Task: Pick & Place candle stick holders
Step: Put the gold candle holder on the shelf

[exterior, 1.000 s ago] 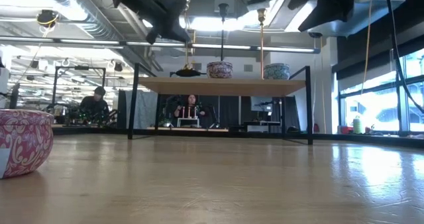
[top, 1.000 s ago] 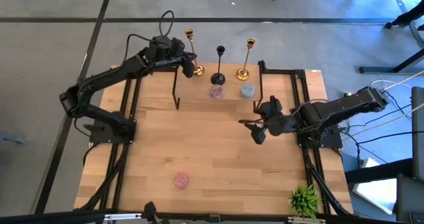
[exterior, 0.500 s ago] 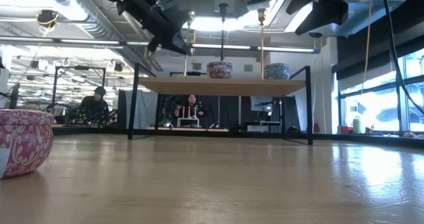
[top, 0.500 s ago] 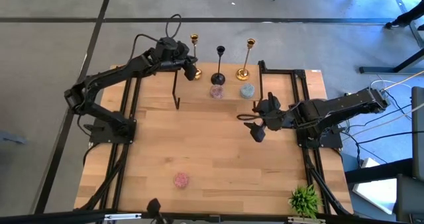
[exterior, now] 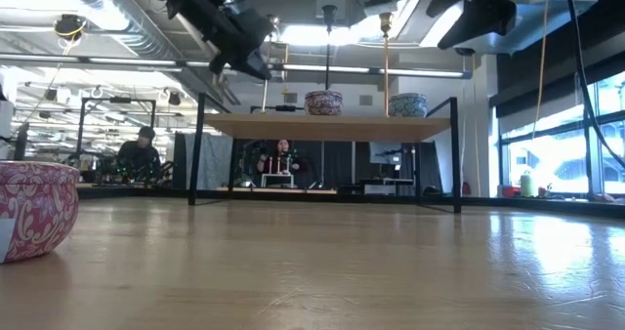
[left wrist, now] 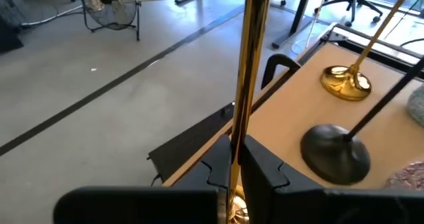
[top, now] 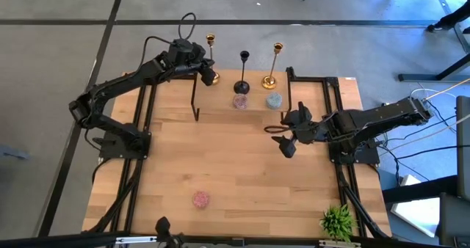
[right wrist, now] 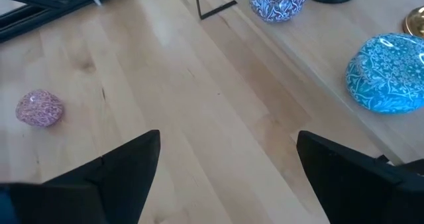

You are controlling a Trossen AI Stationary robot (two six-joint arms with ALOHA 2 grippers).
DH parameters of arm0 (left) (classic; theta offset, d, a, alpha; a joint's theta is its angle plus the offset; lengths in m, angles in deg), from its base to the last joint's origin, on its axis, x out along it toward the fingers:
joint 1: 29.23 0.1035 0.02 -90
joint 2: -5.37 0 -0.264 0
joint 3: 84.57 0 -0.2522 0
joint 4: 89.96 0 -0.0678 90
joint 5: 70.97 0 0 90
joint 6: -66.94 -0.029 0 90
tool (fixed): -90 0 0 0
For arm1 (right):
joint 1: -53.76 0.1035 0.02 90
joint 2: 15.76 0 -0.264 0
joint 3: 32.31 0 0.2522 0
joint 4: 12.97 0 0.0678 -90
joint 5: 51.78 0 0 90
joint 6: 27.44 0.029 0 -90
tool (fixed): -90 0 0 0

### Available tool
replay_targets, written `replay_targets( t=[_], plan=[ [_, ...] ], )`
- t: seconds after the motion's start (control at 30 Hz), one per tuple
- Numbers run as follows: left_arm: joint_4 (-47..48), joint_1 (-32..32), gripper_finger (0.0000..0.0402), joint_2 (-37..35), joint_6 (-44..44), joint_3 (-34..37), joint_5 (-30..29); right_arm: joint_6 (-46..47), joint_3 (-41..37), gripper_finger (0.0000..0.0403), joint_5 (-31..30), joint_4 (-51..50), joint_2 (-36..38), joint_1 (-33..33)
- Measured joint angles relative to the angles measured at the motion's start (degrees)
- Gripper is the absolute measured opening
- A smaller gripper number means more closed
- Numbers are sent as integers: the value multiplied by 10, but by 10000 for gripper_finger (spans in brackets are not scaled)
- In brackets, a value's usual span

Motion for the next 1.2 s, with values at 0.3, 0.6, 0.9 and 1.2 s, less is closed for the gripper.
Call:
replay_targets(
  t=[0.3,0.6,0.9,1.2],
  plan=[
    [-2,1,12,0,-4,0,2,6,0,358,0,3,0,0],
    [7,1,17,0,-5,0,10,6,0,358,0,3,0,0],
    [14,0,35,0,-11,0,10,6,0,358,0,3,0,0],
    [24,0,45,0,-16,0,6,6,0,358,0,3,0,0]
  ],
)
